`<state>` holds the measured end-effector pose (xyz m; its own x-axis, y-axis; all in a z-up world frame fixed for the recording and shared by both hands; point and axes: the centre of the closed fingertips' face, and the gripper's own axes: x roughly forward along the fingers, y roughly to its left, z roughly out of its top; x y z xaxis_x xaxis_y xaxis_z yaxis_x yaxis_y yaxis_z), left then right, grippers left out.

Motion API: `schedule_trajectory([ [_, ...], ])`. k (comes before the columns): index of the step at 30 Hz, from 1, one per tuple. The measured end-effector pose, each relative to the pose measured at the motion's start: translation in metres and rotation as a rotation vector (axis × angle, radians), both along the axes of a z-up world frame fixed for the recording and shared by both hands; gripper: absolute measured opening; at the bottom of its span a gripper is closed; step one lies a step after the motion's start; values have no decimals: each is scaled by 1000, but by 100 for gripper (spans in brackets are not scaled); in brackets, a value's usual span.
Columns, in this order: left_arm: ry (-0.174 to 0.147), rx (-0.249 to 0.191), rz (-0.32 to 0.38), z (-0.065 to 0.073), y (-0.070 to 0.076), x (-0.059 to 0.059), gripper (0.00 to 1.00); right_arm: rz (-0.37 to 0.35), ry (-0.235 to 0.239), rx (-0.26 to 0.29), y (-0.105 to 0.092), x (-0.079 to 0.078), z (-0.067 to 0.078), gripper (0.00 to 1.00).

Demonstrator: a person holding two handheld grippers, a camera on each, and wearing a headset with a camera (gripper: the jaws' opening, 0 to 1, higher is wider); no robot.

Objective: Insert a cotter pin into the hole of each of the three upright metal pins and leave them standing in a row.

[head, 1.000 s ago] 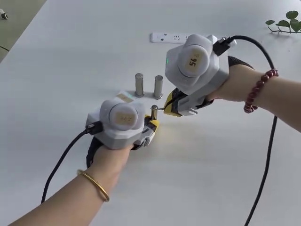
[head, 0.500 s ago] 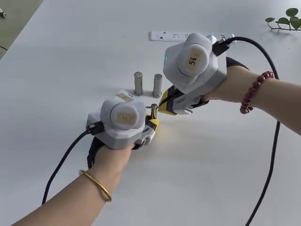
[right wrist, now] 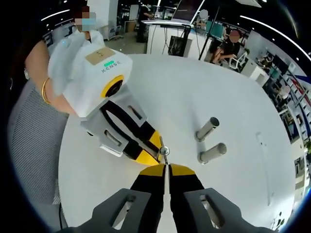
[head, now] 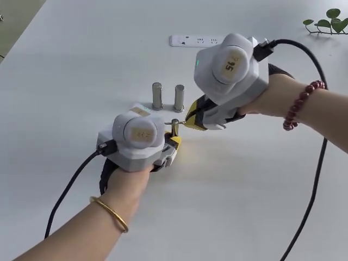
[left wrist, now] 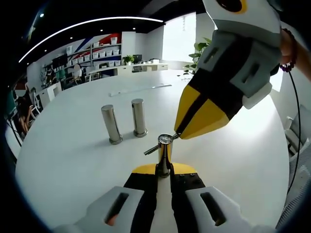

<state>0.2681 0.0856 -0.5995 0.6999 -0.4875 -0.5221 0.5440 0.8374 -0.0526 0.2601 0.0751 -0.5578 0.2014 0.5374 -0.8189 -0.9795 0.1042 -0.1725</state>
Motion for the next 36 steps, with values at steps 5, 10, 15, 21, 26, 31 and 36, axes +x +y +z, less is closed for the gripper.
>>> schedule_trajectory([
  [5,7,-7,4,0,0,0,7,11,-3,-5,4,2,-1,0],
  [10,8,-9,11,0,3,2,7,8,-5,4,6,3,0,0],
  [15,10,-7,20,0,8,4,7,3,-3,12,10,6,-1,0],
  [21,11,-1,26,0,13,7,7,2,-8,20,14,9,-1,0],
  [26,7,4,17,-1,15,10,7,1,-15,23,16,14,-3,0],
  [31,7,0,18,-1,16,13,7,3,-11,22,17,14,-4,0],
  [36,30,5,18,-5,16,11,7,3,-2,35,18,14,-2,0],
])
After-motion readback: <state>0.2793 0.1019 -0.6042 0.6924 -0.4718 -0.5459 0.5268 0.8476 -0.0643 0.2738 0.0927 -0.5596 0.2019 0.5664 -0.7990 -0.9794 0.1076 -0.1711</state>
